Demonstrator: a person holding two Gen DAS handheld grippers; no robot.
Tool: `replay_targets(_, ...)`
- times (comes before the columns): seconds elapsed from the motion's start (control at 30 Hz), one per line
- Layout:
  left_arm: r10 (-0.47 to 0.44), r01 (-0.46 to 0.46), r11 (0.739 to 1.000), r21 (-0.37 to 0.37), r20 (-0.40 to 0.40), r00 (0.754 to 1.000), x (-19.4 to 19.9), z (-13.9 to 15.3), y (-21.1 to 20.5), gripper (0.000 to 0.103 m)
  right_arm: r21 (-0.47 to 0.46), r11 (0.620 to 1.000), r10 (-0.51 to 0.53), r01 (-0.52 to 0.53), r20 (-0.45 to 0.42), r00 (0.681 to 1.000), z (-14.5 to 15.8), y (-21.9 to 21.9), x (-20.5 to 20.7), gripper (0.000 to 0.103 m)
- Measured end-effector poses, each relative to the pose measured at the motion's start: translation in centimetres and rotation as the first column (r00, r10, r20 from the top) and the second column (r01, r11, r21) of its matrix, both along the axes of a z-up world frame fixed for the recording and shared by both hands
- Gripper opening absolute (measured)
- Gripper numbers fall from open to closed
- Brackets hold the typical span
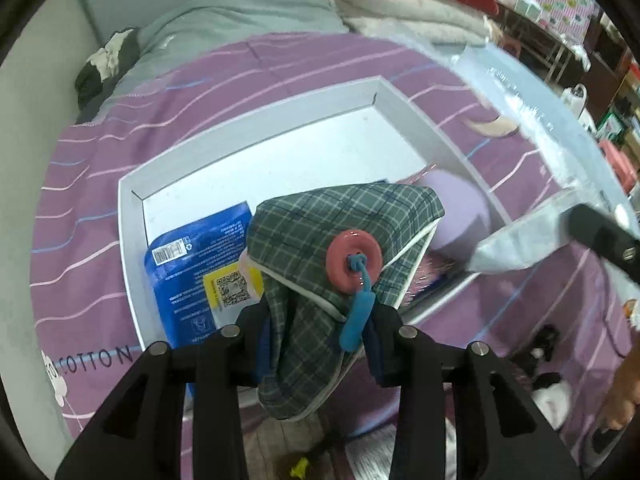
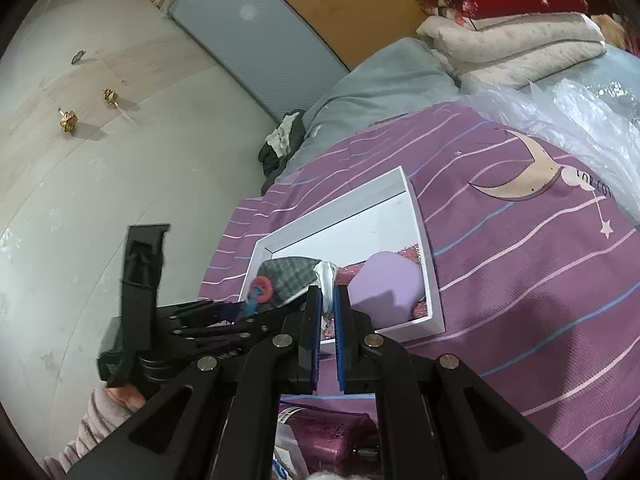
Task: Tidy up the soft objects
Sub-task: 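Lower the green plaid pouch into the box with the left tool, then lower the white toothpaste tube into the box and open the right tool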
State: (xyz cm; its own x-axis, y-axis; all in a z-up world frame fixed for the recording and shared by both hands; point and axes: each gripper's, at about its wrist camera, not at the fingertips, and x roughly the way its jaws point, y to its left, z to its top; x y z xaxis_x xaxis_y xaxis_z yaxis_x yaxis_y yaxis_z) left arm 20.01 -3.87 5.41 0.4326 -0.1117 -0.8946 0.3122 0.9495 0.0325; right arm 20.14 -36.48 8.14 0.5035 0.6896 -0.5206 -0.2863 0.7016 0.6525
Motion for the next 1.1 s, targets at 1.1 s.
replay_targets(1.1,0.094,-0.077,0.956,-0.283,0.046,0.995,-2.8,4.2,6.8,0.060,-0.006,0.998,0.068,-0.068,0.040,0.997,3.1,4.2,0.0,0.005)
